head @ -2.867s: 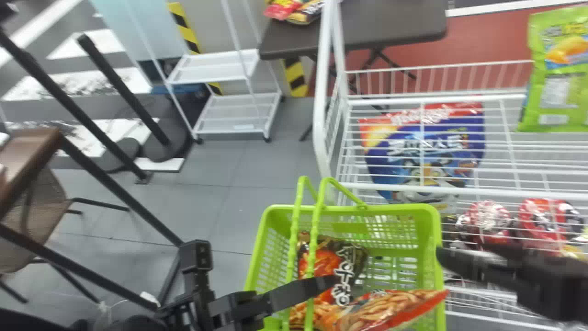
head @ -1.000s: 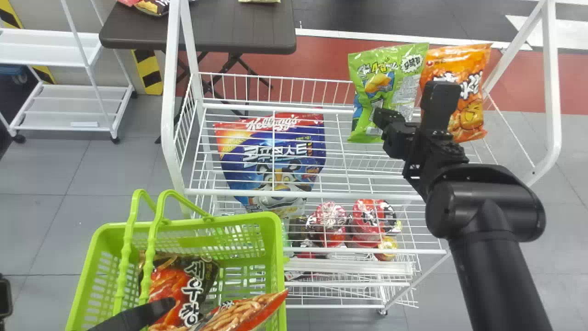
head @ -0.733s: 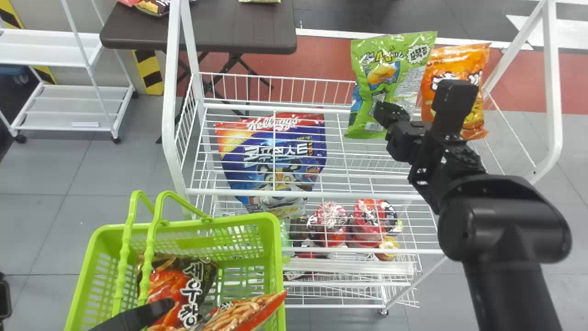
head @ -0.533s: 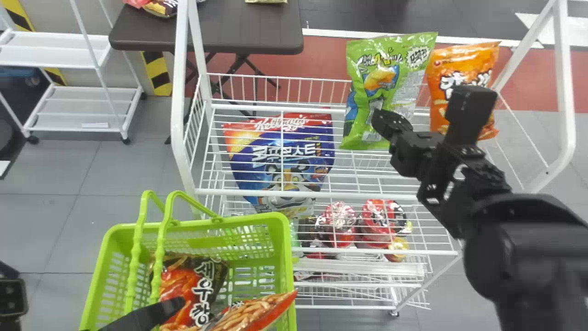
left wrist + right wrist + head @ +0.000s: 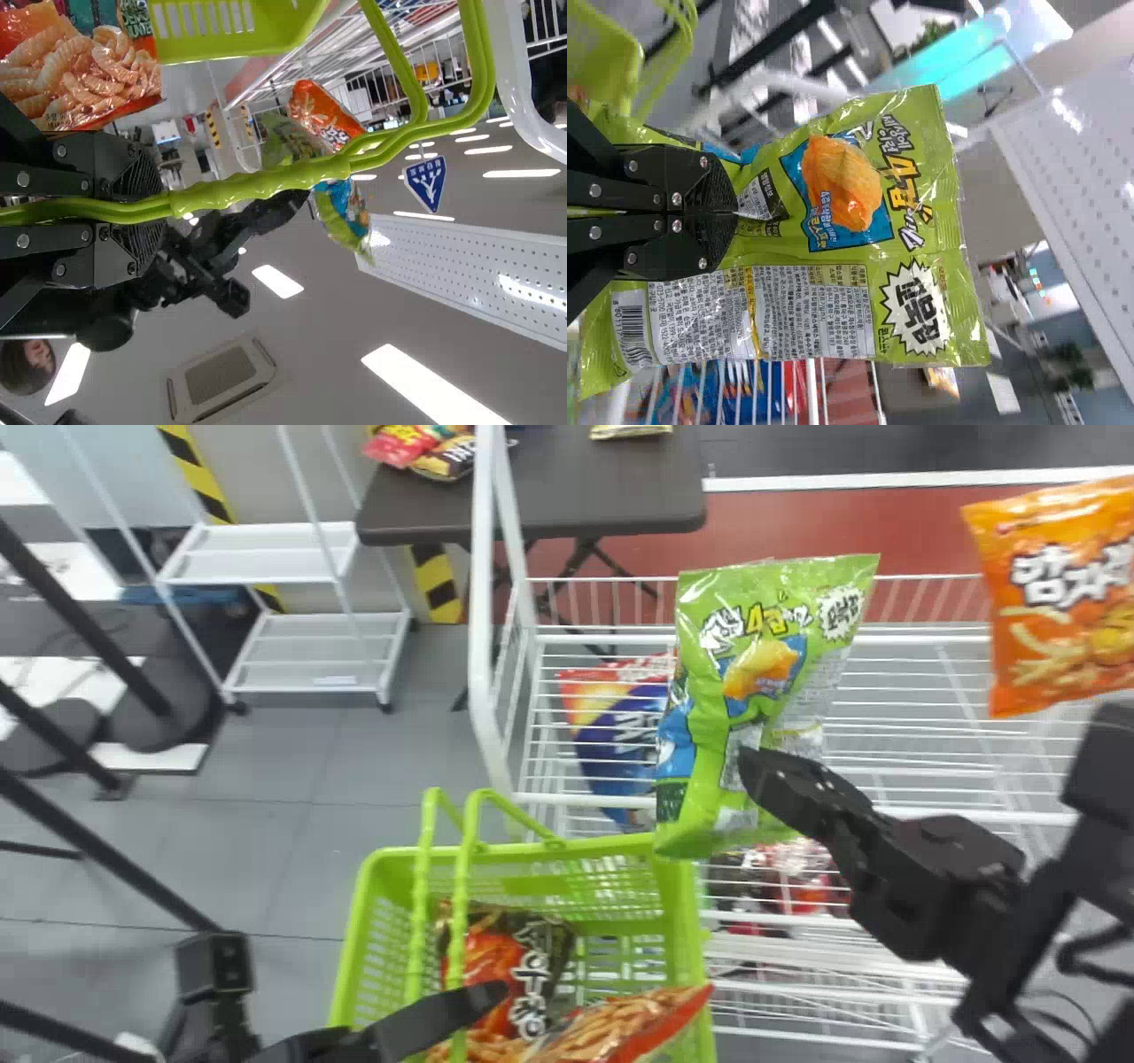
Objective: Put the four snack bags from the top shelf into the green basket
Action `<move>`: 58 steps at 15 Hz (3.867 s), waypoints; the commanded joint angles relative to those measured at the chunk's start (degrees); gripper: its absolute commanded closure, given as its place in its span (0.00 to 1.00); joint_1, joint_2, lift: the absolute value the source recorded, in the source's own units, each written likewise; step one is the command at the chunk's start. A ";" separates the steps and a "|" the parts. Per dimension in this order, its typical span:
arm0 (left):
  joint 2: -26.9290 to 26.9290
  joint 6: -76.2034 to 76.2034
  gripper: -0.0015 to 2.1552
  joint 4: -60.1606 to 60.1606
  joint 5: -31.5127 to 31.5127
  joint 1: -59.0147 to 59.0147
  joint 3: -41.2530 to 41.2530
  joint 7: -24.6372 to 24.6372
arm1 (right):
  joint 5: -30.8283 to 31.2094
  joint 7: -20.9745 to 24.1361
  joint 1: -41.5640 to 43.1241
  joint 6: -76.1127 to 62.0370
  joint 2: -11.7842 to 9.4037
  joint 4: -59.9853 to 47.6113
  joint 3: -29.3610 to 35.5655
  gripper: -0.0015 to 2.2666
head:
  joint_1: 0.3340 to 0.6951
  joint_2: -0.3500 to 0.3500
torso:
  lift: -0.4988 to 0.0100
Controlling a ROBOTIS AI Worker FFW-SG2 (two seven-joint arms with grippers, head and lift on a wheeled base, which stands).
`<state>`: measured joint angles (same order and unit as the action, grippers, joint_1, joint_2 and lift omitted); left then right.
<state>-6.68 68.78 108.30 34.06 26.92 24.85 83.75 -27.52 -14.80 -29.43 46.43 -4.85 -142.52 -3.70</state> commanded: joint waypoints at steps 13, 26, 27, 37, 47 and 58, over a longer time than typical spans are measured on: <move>0.00 0.08 1.00 -0.89 -0.22 -1.16 -0.24 -0.08 | -0.78 -4.44 -1.42 -11.32 -7.28 12.17 -15.46 0.02 | 1.00 1.00 | 0.98; -0.18 0.08 1.00 0.16 0.30 0.07 -0.33 0.53 | 12.23 -0.22 20.82 -12.55 -3.58 29.58 9.94 0.03 | 1.00 0.49 | 0.98; -0.18 0.08 1.00 0.16 0.48 0.15 -0.24 0.71 | 14.77 0.74 24.34 -12.37 -3.58 33.00 10.20 0.02 | 1.00 0.42 | 0.98; -0.18 0.08 1.00 -0.37 0.74 0.68 0.82 0.89 | 30.77 13.31 45.78 -12.90 -3.67 61.22 13.10 0.02 | 1.00 0.16 | 0.98; -0.26 -0.09 1.00 -1.25 0.83 0.68 1.43 1.15 | 32.18 13.93 46.13 -13.60 -3.50 63.50 14.51 1.00 | 1.00 0.09 | 0.98; 0.00 -0.09 1.00 -1.42 1.01 0.24 1.61 0.97 | 15.30 8.39 17.30 -7.45 -3.32 17.01 8.44 1.00 | 1.00 0.24 | 0.98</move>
<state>-6.83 68.69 106.87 35.07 27.18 26.45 84.75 -9.78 -6.19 -7.69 37.68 -8.16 -118.74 6.48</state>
